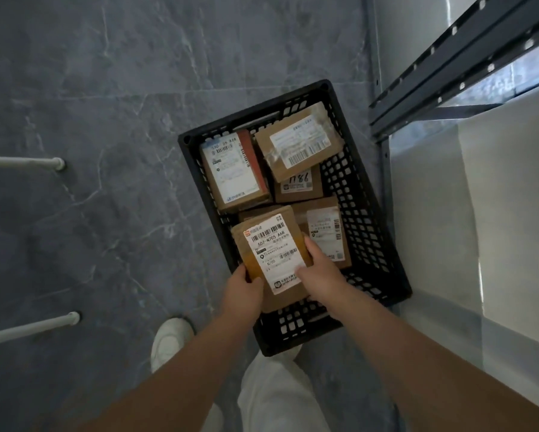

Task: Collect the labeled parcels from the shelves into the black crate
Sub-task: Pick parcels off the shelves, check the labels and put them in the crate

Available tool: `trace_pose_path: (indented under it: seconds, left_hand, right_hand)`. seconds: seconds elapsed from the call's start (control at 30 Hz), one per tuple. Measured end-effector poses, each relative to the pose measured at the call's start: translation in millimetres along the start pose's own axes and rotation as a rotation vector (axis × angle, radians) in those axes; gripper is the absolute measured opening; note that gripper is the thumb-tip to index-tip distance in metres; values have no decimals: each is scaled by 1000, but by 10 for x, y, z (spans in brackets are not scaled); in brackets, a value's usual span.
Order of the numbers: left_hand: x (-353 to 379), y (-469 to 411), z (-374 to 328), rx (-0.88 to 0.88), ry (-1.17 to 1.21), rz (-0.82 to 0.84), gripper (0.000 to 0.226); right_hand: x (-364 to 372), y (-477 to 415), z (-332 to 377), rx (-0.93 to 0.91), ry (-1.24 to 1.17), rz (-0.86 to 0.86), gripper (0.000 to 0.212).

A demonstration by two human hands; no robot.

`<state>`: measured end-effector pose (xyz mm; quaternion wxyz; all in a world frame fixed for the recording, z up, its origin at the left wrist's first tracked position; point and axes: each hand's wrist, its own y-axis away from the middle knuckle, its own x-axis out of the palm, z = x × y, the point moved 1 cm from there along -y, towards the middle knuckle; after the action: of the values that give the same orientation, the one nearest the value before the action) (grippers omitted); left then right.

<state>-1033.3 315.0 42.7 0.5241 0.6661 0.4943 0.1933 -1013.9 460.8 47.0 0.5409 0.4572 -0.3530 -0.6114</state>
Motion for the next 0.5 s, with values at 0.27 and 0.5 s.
trace_pose_path:
  seconds: [0.27, 0.5]
  left_hand:
    - [145, 62, -22, 244, -68, -132, 49]
    - [77, 326, -28, 382, -228, -71, 62]
  right_hand:
    - [134, -226, 153, -81, 205, 26, 87]
    - [332, 97, 98, -188, 341, 20, 92]
